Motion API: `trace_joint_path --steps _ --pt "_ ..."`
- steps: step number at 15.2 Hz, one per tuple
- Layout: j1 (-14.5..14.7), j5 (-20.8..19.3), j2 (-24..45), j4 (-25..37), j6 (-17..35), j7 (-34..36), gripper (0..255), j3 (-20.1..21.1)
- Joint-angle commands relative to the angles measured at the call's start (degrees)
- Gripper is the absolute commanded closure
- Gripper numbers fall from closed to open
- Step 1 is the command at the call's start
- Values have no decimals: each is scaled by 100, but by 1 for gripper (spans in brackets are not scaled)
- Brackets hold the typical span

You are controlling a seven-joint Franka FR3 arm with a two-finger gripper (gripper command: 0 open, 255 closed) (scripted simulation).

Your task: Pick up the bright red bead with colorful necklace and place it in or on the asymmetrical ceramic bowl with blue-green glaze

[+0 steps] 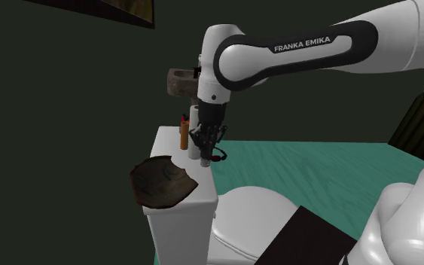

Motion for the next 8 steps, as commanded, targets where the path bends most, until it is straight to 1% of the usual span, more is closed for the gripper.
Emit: trace_joint_path --steps 1,8 --pt "1 -3 -9 143 -153 18 255 1" --pt "-8 -14 -28 658 -687 56 255 -14"
